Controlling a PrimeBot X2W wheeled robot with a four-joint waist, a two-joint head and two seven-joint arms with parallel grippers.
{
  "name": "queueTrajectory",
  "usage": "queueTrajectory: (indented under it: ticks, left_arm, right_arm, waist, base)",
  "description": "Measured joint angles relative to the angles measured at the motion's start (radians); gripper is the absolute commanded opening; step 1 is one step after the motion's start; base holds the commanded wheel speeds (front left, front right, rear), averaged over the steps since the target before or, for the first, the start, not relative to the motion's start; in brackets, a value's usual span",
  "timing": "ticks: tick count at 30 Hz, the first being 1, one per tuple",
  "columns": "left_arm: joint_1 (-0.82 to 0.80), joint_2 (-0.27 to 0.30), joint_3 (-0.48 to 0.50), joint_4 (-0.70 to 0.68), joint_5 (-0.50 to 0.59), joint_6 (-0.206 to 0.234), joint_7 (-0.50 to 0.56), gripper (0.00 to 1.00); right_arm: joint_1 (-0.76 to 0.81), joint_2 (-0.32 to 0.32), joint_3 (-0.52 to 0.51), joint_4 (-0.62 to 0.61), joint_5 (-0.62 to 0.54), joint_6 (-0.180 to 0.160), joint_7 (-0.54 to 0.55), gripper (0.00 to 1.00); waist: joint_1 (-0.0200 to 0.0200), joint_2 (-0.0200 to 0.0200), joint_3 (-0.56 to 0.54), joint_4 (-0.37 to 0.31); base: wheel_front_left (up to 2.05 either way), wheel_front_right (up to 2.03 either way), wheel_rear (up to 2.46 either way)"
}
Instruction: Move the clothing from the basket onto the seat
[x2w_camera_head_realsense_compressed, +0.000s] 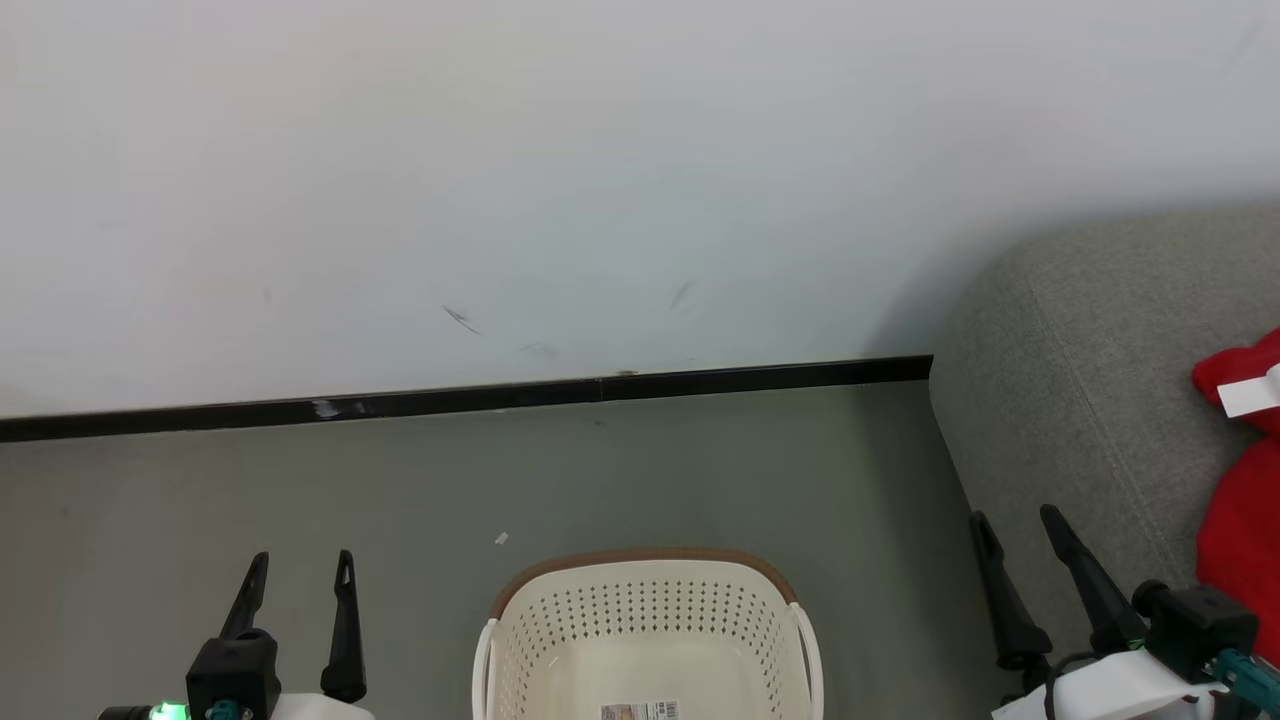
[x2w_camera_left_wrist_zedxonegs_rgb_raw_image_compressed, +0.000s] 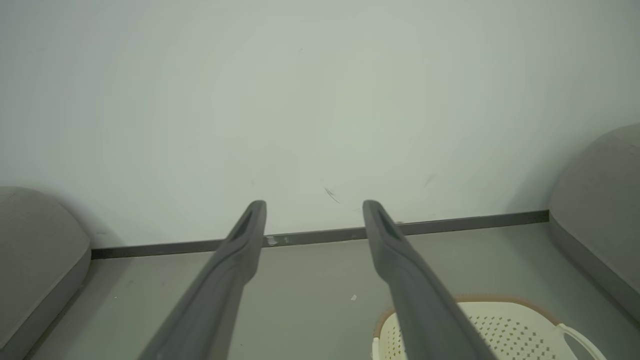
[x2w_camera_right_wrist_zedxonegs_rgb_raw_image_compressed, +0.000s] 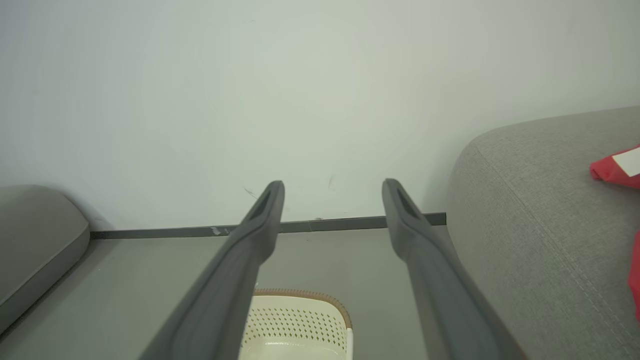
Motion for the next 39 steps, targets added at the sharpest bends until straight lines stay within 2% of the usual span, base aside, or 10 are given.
queueTrajectory:
  ticks: [15,39]
  left_arm:
    - [-0.006,-0.01,0.0,-0.006,0.0,0.003,0.0,1.0]
    - [-0.016,-0.025,0.016,-0.016,-0.011,-0.03,0.0,1.0]
  right_arm:
    - [0.001,0.0,-0.002,-0.002,0.005,0.0,0.0,1.0]
    - [0.001,0.0,-0.004,-0.004,0.011,0.0,0.0,1.0]
  waist:
    - [0.0,0.0,0.012,0.003]
    - [-0.0001,0.0,0.035,0.0]
  base:
    - [0.0,0.0,0.0]
    - [0.0,0.0,0.0]
